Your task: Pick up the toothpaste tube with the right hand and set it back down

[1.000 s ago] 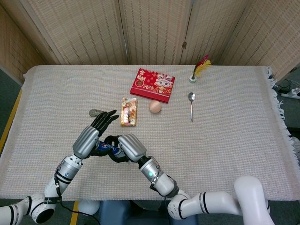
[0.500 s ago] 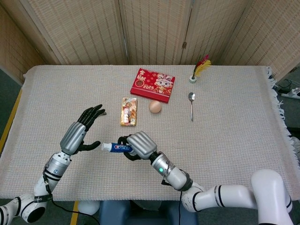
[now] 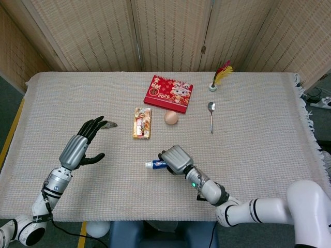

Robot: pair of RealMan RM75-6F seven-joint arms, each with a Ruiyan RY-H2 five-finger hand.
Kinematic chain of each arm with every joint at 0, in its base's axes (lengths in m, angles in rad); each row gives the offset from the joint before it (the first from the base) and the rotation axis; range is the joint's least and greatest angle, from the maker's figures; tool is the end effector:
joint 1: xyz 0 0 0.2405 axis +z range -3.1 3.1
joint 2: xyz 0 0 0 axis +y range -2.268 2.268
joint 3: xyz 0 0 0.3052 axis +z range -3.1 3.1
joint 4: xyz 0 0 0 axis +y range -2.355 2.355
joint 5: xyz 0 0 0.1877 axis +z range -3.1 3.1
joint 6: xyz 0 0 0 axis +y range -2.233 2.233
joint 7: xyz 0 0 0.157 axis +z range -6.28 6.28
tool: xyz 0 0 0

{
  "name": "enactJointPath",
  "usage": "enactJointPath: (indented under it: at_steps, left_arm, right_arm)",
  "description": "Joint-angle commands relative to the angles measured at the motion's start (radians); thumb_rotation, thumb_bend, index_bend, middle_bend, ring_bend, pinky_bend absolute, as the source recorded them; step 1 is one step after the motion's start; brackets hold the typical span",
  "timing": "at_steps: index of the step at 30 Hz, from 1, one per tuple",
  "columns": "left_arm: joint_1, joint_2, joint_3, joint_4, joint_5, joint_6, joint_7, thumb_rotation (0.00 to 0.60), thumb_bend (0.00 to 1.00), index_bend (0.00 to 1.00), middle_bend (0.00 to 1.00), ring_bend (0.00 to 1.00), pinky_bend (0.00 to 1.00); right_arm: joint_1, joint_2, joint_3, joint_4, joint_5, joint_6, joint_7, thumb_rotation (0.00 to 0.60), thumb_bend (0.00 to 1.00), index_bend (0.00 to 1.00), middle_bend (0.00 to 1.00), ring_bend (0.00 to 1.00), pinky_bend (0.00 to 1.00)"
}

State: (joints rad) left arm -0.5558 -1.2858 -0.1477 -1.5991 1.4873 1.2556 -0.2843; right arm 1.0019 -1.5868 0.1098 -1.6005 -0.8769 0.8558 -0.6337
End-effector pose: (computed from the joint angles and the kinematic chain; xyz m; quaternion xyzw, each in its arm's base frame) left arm -0.2082 0.3435 0.1243 -0.6303 -0.4172 -0.5592 0.3405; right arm -0.0948 -0.3760 -0.0464 0.8461 -0.2979 0.2952 0.3289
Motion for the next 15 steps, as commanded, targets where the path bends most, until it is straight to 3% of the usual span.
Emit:
enactJointPath:
  at_steps: [1,6,10,15]
  left_arm:
    - [0.004,-0.001,-0.001,0.004,-0.005,0.002,0.004,0.0,0.14,0.01,0.02,0.0,0.0]
    - [0.009,-0.005,0.0,0.022,-0.02,-0.008,0.011,0.0,0.14,0.01,0.02,0.0,0.0]
    - [0.015,-0.002,0.003,0.036,-0.036,-0.019,0.02,0.0,0.14,0.0,0.02,0.0,0.0]
    - [0.034,0.027,-0.002,0.043,-0.094,-0.038,0.042,0.0,0.14,0.0,0.02,0.0,0.0]
  right_arm:
    - [0.003,0.002,-0.003,-0.007,0.011,0.001,-0.005,0.6,0.96,0.24,0.26,0.41,0.36]
    - [0.007,0.026,-0.003,-0.035,0.045,0.003,-0.007,0.6,0.96,0.01,0.07,0.19,0.2]
    - [-0.026,0.065,-0.002,-0.077,0.008,0.045,0.038,0.6,0.96,0.0,0.04,0.17,0.19]
    - [-0.12,0.188,-0.012,-0.168,-0.092,0.14,0.143,0.6,0.96,0.0,0.06,0.2,0.2]
